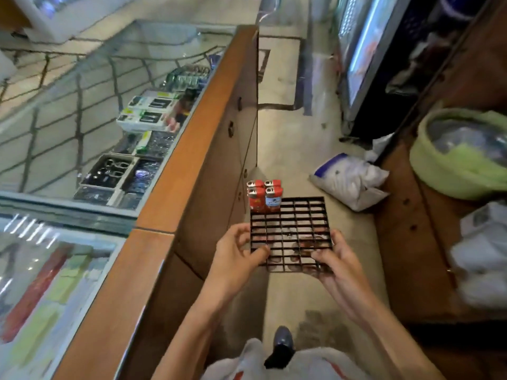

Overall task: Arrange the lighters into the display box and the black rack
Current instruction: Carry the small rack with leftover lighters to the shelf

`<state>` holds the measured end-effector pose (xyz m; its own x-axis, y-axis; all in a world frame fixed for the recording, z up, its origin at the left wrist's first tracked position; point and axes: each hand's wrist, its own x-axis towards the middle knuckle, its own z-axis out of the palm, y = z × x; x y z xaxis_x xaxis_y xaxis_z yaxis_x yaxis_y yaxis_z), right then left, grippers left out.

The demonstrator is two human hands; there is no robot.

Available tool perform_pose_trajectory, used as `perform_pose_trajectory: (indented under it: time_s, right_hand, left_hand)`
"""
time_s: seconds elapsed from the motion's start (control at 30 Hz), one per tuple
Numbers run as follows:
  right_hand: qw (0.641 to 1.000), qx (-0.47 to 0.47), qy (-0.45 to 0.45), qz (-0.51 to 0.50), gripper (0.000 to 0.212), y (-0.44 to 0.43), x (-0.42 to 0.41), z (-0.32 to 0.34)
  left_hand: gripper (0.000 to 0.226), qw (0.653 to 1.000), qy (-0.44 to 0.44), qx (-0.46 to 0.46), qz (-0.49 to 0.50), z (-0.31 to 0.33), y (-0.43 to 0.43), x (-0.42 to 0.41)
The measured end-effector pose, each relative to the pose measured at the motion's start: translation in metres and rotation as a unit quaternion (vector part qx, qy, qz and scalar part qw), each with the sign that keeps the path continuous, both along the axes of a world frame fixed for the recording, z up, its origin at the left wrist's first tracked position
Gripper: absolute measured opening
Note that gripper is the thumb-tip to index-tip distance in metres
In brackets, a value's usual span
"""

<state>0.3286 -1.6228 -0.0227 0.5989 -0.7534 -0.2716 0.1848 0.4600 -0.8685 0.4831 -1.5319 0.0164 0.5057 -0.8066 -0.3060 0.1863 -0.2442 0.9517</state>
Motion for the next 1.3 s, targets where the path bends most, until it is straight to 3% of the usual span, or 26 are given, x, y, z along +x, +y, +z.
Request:
perform_pose_trajectory:
  time_s: [0.43,0.8,0.97,1.1,1.3]
  right_hand:
    - [0.986,-0.012,0.004,-0.164,0.043,-0.219,0.009,-0.001]
    - [0.942,-0.037,0.025,-0.334,0.035,-0.4,0.046,0.027]
    - [0.903,-0.023,0.042,-0.427,0.042,-0.487,0.03,0.029]
    - [0.867,-0.003,0.014,-0.498,0.04,-0.563,0.008,0.023]
    - [0.859,-0.022,0.029,-0.511,0.032,-0.662,-0.044,0.024]
  left_hand:
    - [0.041,0.983,0.002,0.013,-0.182,0.007,-0.262,0.029]
    - [0.035,0.929,-0.018,0.009,-0.371,0.03,-0.522,0.068]
    - [0.028,0.897,-0.034,0.003,-0.44,0.025,-0.635,0.045]
    - [0.038,0.876,-0.04,-0.003,-0.48,0.018,-0.724,0.014]
    - [0.029,0.857,-0.028,-0.031,-0.514,0.01,-0.843,-0.04]
